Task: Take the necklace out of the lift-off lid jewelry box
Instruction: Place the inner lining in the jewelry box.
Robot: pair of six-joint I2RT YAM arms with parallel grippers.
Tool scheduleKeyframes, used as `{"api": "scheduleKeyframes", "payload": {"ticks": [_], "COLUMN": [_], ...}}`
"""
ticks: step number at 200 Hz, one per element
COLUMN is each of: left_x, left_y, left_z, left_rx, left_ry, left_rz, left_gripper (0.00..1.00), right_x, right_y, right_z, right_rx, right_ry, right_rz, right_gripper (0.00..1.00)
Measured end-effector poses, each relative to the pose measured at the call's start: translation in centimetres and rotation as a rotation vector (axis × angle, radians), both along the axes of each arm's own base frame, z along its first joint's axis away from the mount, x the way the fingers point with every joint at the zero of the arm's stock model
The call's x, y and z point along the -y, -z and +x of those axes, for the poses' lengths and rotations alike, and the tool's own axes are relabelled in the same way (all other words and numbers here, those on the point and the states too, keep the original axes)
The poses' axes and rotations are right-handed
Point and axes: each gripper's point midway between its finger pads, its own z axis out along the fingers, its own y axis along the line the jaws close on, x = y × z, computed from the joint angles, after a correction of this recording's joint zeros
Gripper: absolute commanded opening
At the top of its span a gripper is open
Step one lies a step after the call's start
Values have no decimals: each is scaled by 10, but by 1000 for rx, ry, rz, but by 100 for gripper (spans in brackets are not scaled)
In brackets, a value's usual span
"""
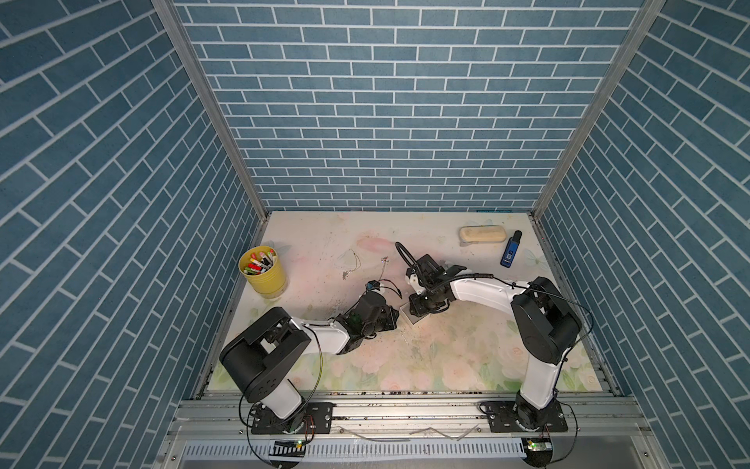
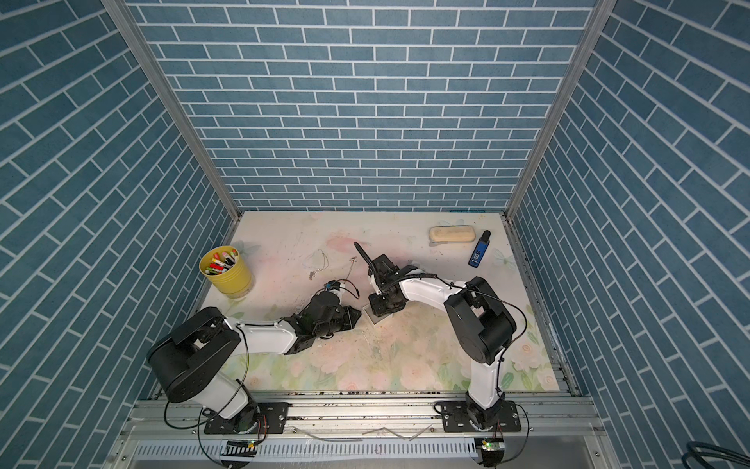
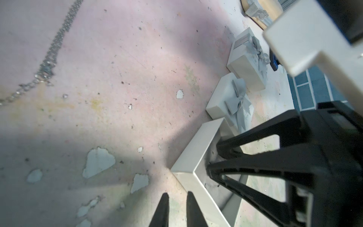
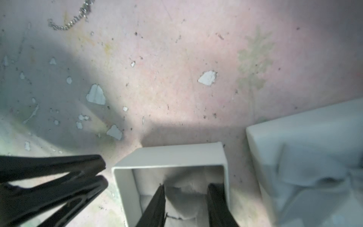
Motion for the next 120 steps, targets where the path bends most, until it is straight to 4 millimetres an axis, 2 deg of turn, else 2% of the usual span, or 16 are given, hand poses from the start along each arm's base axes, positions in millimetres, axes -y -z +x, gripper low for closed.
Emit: {"api": "scheduleKeyframes", "payload": {"ticks": [20, 47, 66, 80, 98, 120], "left_x": [-5, -10, -13, -14, -15, -15], "left_y": [-9, -19, -17, -14, -11, -9], "left_z": [3, 5, 4, 2, 0, -2], "left_rx": [18, 37, 30, 19, 8, 0], "left_ry": [-8, -17, -15, -11, -6, 1], "left_rz": [-1, 3, 17, 25, 33, 36], "left_gripper": [23, 27, 31, 35, 39, 41], "right_x": [0, -1, 13, 30, 51, 60], "right_y": [-23, -65, -84, -84, -75, -59], "right_z": [0, 9, 21, 32, 41, 40], "right_rx": [29, 91, 118, 126, 127, 113], "right_ry": [0, 12, 34, 43, 31, -30], "right_rz": [27, 97, 133, 121, 68, 11], "right_gripper": [47, 52, 58, 63, 68, 71]}}
